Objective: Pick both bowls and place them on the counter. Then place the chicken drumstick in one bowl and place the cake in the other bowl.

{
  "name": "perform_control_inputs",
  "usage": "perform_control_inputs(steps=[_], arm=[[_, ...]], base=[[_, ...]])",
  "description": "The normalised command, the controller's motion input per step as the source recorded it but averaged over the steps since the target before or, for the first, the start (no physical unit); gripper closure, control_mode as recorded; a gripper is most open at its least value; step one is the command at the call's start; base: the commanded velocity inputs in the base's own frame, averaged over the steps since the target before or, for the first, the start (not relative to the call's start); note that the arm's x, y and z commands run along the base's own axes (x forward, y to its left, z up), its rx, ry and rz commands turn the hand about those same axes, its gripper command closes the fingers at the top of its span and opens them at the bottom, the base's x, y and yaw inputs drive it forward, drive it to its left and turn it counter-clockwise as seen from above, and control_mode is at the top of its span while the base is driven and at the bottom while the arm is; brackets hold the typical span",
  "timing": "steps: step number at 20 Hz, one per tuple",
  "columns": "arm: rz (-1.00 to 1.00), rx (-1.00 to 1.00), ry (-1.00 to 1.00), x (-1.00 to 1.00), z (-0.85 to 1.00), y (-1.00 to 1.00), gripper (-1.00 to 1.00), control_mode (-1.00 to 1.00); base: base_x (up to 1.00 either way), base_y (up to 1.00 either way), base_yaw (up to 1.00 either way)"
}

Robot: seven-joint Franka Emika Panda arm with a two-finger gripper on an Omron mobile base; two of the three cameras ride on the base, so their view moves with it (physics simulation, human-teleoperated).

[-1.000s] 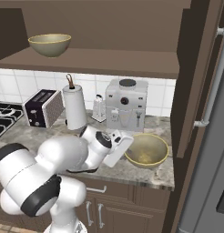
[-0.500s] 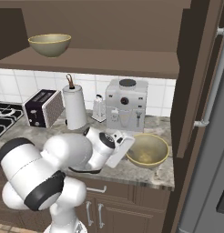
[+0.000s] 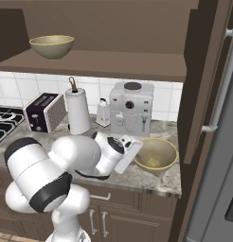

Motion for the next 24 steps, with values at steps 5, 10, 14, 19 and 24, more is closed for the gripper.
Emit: perform_control_inputs(steps=[5,10,14,19,24], arm=[[0.06,0.0,0.04,0.03,-0.23,-0.01,1.0,-1.0],[0.06,0.0,0.05,0.0,-0.3,0.0,1.0,-1.0],[0.05,0.0,0.05,0.0,-0.31,0.0,1.0,-1.0],[0.02,0.0,0.04,0.0,-0.32,0.0,-1.0,-1.0],[0.0,0.01,0.0,-0.01,-0.13,0.0,-1.0,-1.0]], base=[[0.0,0.0,0.0],[0.0,0.0,0.0],[0.0,0.0,0.0],[0.0,0.0,0.0],[0.0,0.0,0.0]])
